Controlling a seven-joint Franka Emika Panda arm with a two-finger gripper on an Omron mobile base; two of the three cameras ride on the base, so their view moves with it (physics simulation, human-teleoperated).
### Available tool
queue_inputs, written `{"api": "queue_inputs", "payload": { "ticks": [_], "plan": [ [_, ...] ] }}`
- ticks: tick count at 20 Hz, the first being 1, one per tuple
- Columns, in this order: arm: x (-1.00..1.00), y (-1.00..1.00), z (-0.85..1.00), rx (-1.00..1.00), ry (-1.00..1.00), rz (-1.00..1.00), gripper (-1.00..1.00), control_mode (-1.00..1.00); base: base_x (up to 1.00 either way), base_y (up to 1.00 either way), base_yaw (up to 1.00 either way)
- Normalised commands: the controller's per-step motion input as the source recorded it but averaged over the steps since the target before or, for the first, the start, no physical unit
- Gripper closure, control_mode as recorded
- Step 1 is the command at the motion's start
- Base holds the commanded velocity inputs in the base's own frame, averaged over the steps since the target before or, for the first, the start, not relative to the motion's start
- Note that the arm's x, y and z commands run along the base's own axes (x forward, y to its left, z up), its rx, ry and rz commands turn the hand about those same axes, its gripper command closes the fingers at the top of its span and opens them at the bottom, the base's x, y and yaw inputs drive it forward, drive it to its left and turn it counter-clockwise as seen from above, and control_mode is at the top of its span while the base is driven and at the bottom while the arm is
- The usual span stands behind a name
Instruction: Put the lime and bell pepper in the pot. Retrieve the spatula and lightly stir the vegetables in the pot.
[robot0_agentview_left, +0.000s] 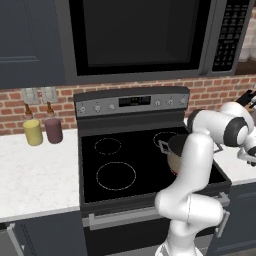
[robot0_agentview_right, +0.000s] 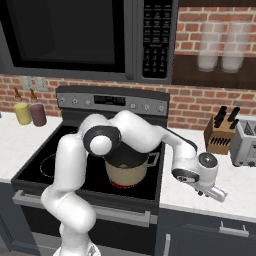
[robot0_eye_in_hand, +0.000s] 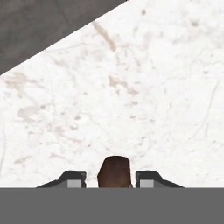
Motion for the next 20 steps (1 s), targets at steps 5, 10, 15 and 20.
{"api": "queue_inputs", "payload": {
  "ticks": [5, 10, 15, 20],
  "plan": [
    [0.0, 0.2, -0.07, 0.0, 0.02, 0.05, 1.0, -1.0, 0.0, 0.0, 0.0],
    [-0.22, 0.04, 0.28, 0.02, -0.02, 0.04, 1.0, -1.0, 0.0, 0.0, 0.0],
    [-0.79, 0.0, 0.97, 0.06, -0.08, 0.01, 1.0, -1.0, 0.0, 0.0, 0.0],
    [-0.73, 0.0, 1.0, 0.03, -0.01, 0.0, 1.0, -1.0, 0.0, 0.0, 0.0]
  ]
}}
